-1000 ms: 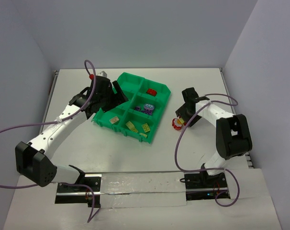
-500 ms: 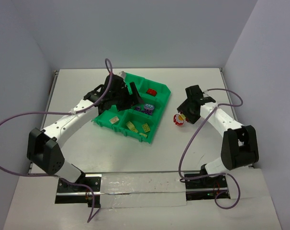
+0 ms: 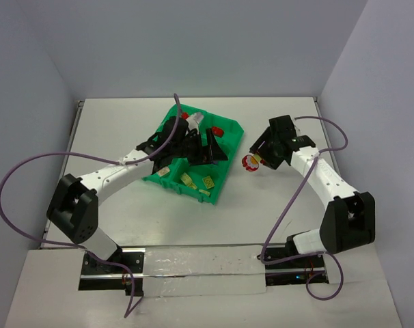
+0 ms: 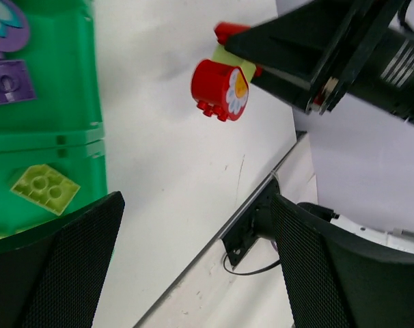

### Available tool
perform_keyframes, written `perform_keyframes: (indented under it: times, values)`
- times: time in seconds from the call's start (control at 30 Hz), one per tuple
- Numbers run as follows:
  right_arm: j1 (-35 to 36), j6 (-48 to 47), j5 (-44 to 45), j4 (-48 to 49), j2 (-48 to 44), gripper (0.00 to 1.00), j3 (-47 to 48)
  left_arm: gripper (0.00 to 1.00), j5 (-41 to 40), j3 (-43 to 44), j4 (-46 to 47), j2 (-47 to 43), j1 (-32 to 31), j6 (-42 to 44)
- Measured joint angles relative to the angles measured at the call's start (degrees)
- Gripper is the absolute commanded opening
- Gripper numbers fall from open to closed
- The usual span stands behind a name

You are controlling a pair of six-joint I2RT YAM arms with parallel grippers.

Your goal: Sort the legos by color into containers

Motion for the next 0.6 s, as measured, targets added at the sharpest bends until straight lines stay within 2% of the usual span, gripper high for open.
perform_keyframes:
  times: [0.27, 0.6]
  values:
    - [1.4, -0.4, -3.5, -1.0, -1.1, 0.40, 2.5, 0.96, 3.1, -5.1, 10.3, 2.1, -2.4, 0.2]
    - [3.3, -0.6, -5.3, -1.4, -1.3, 0.40, 4.0, 0.96, 3.1, -1.0, 14.1, 8.5, -2.5, -0.4]
